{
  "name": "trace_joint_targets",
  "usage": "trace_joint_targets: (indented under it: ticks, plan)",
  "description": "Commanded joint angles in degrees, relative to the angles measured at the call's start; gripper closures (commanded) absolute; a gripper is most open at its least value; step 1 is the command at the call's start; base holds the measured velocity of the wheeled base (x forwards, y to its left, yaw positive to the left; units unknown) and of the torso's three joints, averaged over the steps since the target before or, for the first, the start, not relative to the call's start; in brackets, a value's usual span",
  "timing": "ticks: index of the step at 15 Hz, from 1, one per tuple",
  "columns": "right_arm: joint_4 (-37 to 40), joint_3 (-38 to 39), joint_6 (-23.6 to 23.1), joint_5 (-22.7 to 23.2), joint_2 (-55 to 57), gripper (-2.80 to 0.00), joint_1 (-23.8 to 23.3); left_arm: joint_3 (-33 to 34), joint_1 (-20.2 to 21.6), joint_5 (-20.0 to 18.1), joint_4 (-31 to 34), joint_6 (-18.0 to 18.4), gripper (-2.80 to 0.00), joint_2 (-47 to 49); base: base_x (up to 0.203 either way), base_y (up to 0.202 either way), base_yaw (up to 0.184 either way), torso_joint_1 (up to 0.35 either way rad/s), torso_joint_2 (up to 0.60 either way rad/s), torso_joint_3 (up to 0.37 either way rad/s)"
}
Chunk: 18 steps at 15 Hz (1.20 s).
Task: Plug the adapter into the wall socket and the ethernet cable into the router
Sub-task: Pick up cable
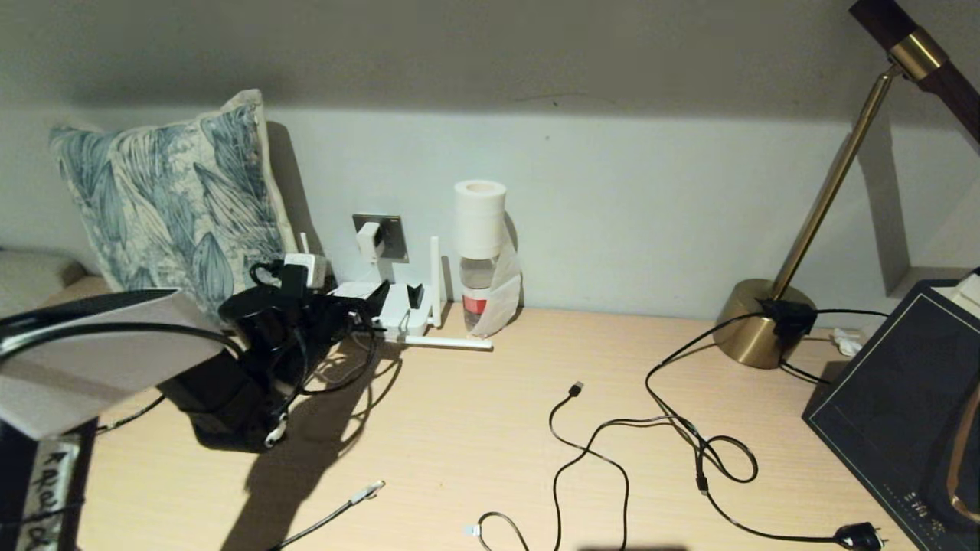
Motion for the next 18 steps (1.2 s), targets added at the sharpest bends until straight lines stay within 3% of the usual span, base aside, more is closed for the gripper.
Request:
trace_joint_targets:
  ticks: [1,4,6,8,10,11,14,18]
  plan:
    - [0.02,-0.02,-0.05,0.02,0.0,0.0,0.01,15.1,2.33,-6.82,-0.19,2.82,-2.8,-15.72,0.0,0.0,0.0,0.0,0.0,0.0]
    - [0.02,-0.02,-0.05,0.02,0.0,0.0,0.01,28.0,6.63,-21.33,8.22,13.3,-2.8,-29.33,0.0,0.0,0.0,0.0,0.0,0.0]
    - [0.02,0.05,-0.05,0.02,0.0,0.0,0.01,30.31,7.22,-28.29,26.22,24.99,-2.8,-35.19,0.0,0.0,0.0,0.0,0.0,0.0]
    - [0.02,-0.02,-0.05,0.02,0.0,0.0,0.01,29.27,5.72,-31.4,50.57,37.86,-2.8,-39.0,0.0,0.0,0.0,0.0,0.0,0.0]
    - [0.02,0.07,-0.05,0.02,0.0,0.0,0.01,24.99,3.44,-30.08,74.06,50.48,-2.8,-40.43,0.0,0.0,0.0,0.0,0.0,0.0]
    - [0.02,-0.02,-0.05,0.02,0.0,0.0,0.01,21.07,2.07,-26.71,81.5,55.74,-2.8,-39.49,0.0,0.0,0.0,0.0,0.0,0.0]
    - [0.02,-0.02,-0.05,0.02,0.0,0.0,0.01,15.69,-0.88,-21.72,85.73,60.15,-2.8,-33.33,0.0,0.0,0.0,0.0,0.0,0.0]
    - [0.02,-0.02,-0.05,0.02,0.0,0.0,0.01,14.39,-2.03,-18.74,89.05,61.09,-2.8,-31.74,0.0,0.0,0.0,0.0,0.0,0.0]
